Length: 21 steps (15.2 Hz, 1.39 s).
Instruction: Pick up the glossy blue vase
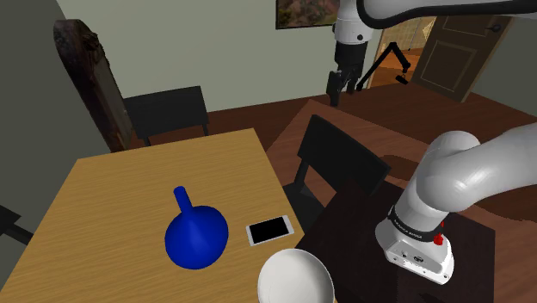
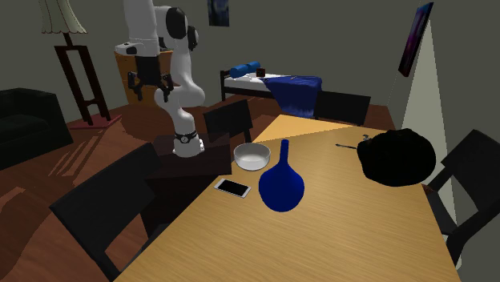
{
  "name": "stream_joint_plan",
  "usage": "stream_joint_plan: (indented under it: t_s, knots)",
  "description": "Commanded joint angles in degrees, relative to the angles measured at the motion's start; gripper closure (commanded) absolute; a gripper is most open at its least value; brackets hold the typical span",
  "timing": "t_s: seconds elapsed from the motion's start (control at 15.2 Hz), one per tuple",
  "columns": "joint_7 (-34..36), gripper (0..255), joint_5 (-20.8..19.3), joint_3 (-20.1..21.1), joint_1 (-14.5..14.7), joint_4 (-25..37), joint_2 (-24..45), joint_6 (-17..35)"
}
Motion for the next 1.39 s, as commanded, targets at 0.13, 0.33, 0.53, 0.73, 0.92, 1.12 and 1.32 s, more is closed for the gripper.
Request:
stream_joint_plan:
  t_s: [0.13, 0.33, 0.53, 0.73, 0.92, 1.12, 1.32]
  knots:
    - [2.44, 0, 1.77, 2.15, 1.08, 0.24, 1.66, 1.15]
    - [6.01, 0, 4.23, 5.34, 2.60, 1.07, 4.61, 2.98]
    - [9.49, 0, 6.39, 8.45, 3.97, 2.47, 8.07, 4.85]
    - [12.93, 0, 8.15, 11.47, 5.19, 4.44, 11.99, 6.71]
    - [16.34, 0, 9.46, 14.43, 6.20, 6.98, 16.30, 8.48]
    - [19.78, 0, 10.22, 17.32, 7.04, 10.07, 20.98, 10.10]
    - [23.31, 0, 10.37, 20.11, 7.78, 13.71, 26.00, 11.50]
